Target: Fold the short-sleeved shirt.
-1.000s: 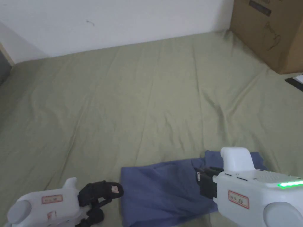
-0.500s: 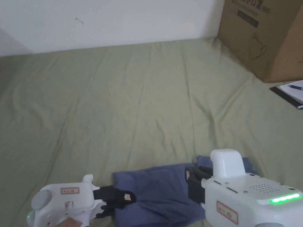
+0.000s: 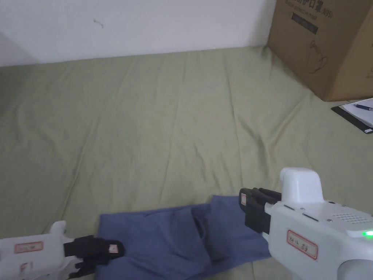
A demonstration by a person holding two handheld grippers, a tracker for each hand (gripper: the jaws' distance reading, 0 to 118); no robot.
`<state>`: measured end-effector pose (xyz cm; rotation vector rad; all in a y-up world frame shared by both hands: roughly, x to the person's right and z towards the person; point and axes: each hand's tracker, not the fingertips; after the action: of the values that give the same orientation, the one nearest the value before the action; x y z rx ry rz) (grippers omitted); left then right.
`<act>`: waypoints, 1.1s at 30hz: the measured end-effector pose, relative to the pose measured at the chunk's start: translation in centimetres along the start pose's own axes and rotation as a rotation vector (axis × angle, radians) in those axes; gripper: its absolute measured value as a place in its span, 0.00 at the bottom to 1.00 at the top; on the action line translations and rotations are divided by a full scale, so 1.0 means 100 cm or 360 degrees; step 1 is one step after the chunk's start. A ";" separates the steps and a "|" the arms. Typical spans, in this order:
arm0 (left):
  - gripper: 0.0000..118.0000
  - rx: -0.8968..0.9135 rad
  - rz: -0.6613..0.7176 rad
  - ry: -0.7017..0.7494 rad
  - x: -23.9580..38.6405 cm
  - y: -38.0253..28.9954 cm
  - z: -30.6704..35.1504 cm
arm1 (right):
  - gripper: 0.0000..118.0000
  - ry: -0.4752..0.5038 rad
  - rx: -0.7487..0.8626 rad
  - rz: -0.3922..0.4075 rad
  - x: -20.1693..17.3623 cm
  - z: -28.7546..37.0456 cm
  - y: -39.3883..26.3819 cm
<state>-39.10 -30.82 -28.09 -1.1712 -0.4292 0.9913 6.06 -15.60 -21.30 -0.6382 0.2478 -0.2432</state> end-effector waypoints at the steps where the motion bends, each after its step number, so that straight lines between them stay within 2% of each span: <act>1: 0.04 0.0029 0.0005 0.0021 -0.006 0.000 0.015 | 0.00 -0.0007 0.0008 0.0006 0.000 0.001 0.000; 4: 0.04 0.0137 0.0041 0.0137 -0.008 -0.007 0.054 | 0.00 -0.0058 0.0018 0.0083 -0.001 0.001 0.000; 8: 0.04 0.0264 0.0112 0.0306 -0.011 -0.006 0.086 | 0.00 -0.0017 -0.0002 0.0078 0.003 -0.001 -0.005; 13: 0.04 0.0357 0.0073 0.0402 0.059 -0.035 0.082 | 0.00 0.0016 -0.0028 0.0036 0.011 -0.004 -0.012; 15: 0.04 0.0387 0.0033 0.0361 0.088 -0.039 0.076 | 0.00 0.0013 -0.0030 0.0027 0.015 -0.003 -0.013; 19: 0.04 0.0324 -0.0182 0.0305 0.144 -0.042 0.036 | 0.00 0.0020 -0.0015 -0.0030 0.030 0.002 -0.013; 23: 0.04 0.0134 -0.0222 0.0179 0.178 -0.040 -0.027 | 0.00 0.0002 -0.0001 -0.0098 0.047 0.006 -0.015; 26: 0.04 0.0075 -0.0217 0.0252 0.191 -0.033 -0.082 | 0.00 0.0013 -0.0017 -0.0197 0.063 0.008 -0.018; 29: 0.06 0.0008 -0.0237 0.0395 0.196 -0.029 -0.125 | 0.00 -0.0005 -0.0003 -0.0239 0.076 0.016 -0.021; 30: 0.08 -0.0012 -0.0289 0.0400 0.199 -0.030 -0.136 | 0.00 -0.0016 0.0000 -0.0244 0.080 0.018 -0.021; 31: 0.17 -0.0065 -0.0362 0.0367 0.202 -0.033 -0.147 | 0.00 -0.0041 0.0002 -0.0250 0.084 0.020 -0.022; 32: 0.32 -0.0104 -0.0369 0.0330 0.203 -0.034 -0.151 | 0.00 -0.0054 0.0001 -0.0258 0.088 0.021 -0.023; 33: 0.52 -0.0157 -0.0370 0.0285 0.203 -0.033 -0.157 | 0.00 -0.0068 -0.0006 -0.0272 0.092 0.020 -0.023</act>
<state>-15.37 -23.06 -35.00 -1.2554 -0.4633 0.6649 14.97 -19.03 -19.67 -0.6684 0.1527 -0.3931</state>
